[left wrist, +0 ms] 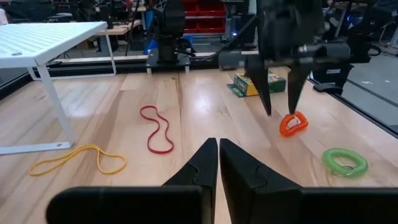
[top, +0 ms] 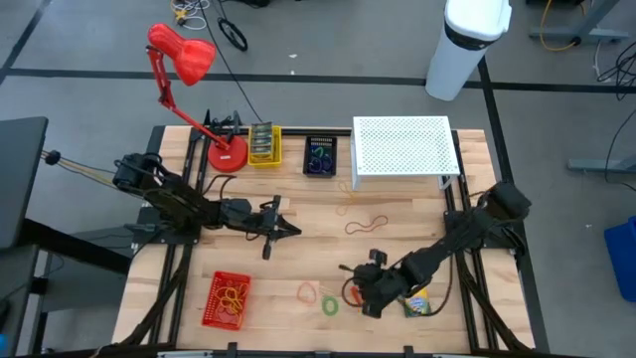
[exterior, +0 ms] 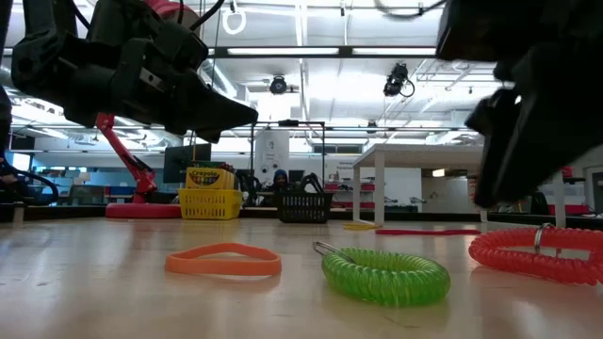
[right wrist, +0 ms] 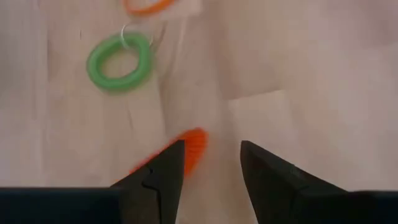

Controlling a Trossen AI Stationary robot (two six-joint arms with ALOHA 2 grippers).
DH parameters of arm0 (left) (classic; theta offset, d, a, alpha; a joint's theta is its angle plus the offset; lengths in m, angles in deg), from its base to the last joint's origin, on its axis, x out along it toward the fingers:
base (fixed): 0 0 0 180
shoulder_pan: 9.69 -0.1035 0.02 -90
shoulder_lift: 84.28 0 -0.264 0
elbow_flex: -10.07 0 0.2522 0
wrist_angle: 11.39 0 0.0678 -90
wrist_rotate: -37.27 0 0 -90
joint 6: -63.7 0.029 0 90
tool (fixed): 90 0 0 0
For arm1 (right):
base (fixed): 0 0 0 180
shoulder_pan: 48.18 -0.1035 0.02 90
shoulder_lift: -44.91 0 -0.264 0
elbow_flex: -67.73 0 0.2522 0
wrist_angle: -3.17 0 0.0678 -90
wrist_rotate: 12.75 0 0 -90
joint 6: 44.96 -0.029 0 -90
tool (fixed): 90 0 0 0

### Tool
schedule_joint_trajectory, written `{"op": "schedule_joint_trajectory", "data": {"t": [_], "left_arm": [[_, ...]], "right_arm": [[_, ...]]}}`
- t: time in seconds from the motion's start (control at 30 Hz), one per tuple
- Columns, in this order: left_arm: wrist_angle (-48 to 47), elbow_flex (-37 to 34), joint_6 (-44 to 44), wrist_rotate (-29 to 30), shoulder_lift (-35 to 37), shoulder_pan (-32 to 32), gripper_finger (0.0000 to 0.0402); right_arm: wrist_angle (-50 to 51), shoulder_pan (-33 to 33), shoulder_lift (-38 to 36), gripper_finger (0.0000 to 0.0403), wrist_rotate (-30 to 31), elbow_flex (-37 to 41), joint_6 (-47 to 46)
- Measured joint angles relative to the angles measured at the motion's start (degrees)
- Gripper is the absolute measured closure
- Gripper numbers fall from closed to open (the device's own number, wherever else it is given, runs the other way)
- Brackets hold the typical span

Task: Pick & Place Office Desk Supplies
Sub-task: Put the orange spiral keychain into the black bin

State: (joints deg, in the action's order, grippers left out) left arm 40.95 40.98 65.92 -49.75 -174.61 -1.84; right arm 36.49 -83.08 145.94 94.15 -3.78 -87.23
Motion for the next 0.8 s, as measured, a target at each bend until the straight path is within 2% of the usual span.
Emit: {"op": "schedule_joint_trajectory", "data": {"t": [0.2, 0.3, 0.53, 0.67, 0.8], "left_arm": [[-0.7, 0.0, 0.0, 0.0, 0.0, 0.0, 0.0375], [-1.2, 0.0, 0.1, 0.0, 0.0, 0.0, 0.0375], [-1.6, 0.0, 0.1, 0.0, 0.0, 0.0, 0.0375], [-1.6, 0.0, -0.6, 0.0, 0.0, 0.0, 0.0375], [-1.6, 0.0, -0.8, 0.0, 0.0, 0.0, 0.0375]], "right_arm": [[2.7, 0.5, 5.9, 0.0239, -7.8, -4.5, -1.2], [2.9, 0.5, 6.6, 0.026, -9.0, -5.4, -1.1], [3.2, 0.4, 6.5, 0.0385, -6.2, -6.0, 3.8], [3.5, 0.4, 6.0, 0.0378, -5.6, -7.2, 6.7], [6.4, 0.8, 3.9, 0.0395, -0.3, -9.1, 9.9]]}}
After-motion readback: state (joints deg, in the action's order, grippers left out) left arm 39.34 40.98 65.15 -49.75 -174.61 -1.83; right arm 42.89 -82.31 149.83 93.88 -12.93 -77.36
